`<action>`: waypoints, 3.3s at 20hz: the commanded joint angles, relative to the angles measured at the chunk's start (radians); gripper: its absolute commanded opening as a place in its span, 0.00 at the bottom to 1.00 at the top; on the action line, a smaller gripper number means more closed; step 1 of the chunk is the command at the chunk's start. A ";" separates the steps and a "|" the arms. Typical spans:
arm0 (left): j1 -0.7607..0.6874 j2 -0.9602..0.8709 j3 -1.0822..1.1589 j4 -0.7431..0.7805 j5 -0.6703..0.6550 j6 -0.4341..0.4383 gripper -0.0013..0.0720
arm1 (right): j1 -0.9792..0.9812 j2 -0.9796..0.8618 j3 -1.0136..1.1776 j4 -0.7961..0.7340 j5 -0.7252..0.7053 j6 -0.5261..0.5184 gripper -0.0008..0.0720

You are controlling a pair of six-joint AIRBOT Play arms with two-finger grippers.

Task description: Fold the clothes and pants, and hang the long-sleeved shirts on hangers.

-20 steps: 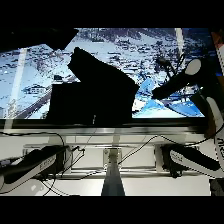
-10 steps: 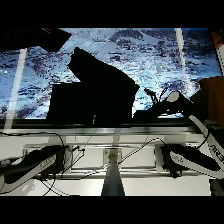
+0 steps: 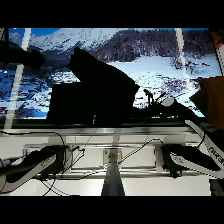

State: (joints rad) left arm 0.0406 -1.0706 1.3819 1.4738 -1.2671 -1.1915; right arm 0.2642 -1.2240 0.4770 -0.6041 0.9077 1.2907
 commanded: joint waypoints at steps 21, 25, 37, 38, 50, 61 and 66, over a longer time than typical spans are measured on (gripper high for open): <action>0.325 -0.008 -0.644 -0.053 -0.114 -0.034 0.82 | 0.004 0.002 0.117 0.102 -0.281 -0.027 0.04; 0.435 -0.071 -0.644 -0.078 -0.115 -0.023 0.82 | 0.005 0.002 0.119 0.100 -0.257 -0.027 0.04; 0.758 -0.276 -0.645 -0.455 -0.114 0.214 0.78 | 0.005 0.002 0.119 0.100 -0.249 -0.028 0.05; 0.751 -0.304 -0.645 -0.462 -0.114 0.214 0.78 | 0.005 0.002 0.119 0.100 -0.249 -0.027 0.05; 0.667 -0.400 -0.639 -0.465 -0.098 0.318 0.36 | 0.005 0.002 0.119 0.100 -0.249 -0.027 0.05; 0.664 -0.280 -0.452 -1.061 -0.263 0.495 0.04 | 0.005 0.085 0.360 0.093 -0.080 -0.299 0.04; 0.664 -0.021 -0.282 -1.439 -0.164 0.531 0.04 | 0.004 0.188 0.673 0.092 -0.091 -0.315 0.05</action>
State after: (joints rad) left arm 0.7052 -1.2217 1.0100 0.2844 -1.4899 -0.6956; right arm 0.2680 -1.0866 0.9878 -0.5117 0.8108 1.0023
